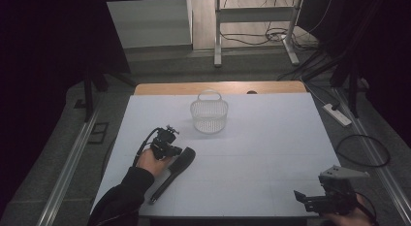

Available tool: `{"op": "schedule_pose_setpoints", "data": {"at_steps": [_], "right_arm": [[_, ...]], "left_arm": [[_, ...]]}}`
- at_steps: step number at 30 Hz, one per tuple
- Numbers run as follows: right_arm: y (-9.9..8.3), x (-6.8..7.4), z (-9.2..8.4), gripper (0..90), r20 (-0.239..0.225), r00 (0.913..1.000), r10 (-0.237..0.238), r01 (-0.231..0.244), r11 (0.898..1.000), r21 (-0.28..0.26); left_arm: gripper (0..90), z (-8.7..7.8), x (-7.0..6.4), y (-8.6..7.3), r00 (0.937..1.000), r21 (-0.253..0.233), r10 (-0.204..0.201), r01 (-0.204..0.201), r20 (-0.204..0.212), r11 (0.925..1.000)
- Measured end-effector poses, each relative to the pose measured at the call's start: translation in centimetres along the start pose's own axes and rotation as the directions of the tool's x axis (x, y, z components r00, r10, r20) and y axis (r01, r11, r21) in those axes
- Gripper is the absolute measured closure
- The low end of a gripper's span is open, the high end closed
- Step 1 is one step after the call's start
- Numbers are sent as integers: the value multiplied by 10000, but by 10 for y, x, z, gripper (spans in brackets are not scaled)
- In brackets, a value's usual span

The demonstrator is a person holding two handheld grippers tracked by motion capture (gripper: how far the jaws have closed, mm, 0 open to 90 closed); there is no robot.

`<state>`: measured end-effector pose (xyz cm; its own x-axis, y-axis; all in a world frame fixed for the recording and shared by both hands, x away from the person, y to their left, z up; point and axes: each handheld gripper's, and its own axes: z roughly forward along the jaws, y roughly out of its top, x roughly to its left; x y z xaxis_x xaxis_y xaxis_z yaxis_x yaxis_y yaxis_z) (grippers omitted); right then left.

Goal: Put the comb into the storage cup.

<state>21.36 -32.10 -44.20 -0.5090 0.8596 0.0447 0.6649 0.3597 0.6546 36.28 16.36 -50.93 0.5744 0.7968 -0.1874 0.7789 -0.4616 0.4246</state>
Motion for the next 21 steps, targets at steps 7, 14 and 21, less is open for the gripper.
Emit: {"op": "schedule_pose_setpoints", "data": {"at_steps": [7,14,21], "right_arm": [[0,1,0,16,4,10000,-84,84,10000,6],[0,1,0,15,-28,10000,-84,84,10000,-34],[0,1,0,14,-29,9999,-119,119,9999,-27]], "left_arm": [[629,-15,-1,-5,9993,-530,-39,59,382,9986],[495,-25,-1,-7,9995,-794,-92,115,295,9968],[342,-30,-2,-11,9998,-1065,-131,148,171,9942]]}}
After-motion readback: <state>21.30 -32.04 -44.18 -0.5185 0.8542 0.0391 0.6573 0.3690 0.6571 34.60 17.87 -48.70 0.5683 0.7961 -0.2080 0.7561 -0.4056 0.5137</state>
